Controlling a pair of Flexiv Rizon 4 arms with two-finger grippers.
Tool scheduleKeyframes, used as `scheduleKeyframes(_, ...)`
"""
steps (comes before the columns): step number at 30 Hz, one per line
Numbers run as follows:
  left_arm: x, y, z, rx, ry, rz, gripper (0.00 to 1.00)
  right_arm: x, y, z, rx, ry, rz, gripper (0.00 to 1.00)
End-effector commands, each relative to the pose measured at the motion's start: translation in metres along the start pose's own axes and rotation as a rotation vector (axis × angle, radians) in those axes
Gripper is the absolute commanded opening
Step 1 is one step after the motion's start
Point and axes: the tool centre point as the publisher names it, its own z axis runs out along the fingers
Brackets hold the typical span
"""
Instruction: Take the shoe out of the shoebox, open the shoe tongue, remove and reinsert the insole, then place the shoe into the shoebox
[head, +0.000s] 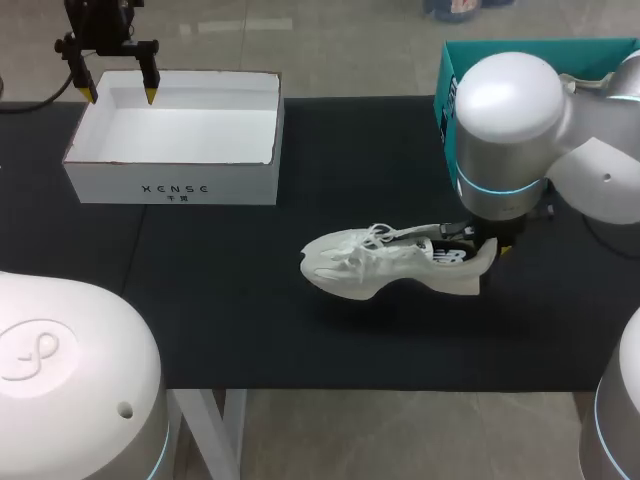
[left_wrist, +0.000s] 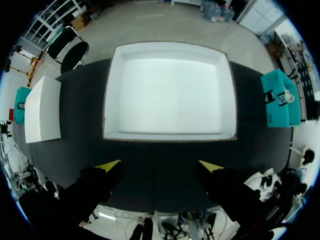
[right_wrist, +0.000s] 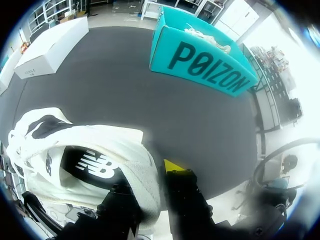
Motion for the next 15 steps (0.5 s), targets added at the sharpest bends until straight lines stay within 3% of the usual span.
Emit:
scheduleKeyframes(1,0.0,0.0,0.0,-0.001,0.0,0.0,1.0,0.028,0.007,0.01,0.026,-0.013,0.037,0.0)
scheduleKeyframes(9,0.0,0.0,0.0,-0.001,0.0,0.0,1.0,0.052,-0.011,0.029,0.055,-0.047,0.006,0.0)
scheduleKeyframes(15,0.0,0.0,0.0,-0.001,0.0,0.0,1.0,0.06,-0.014,0.044,0.06,-0.051,0.03,0.0)
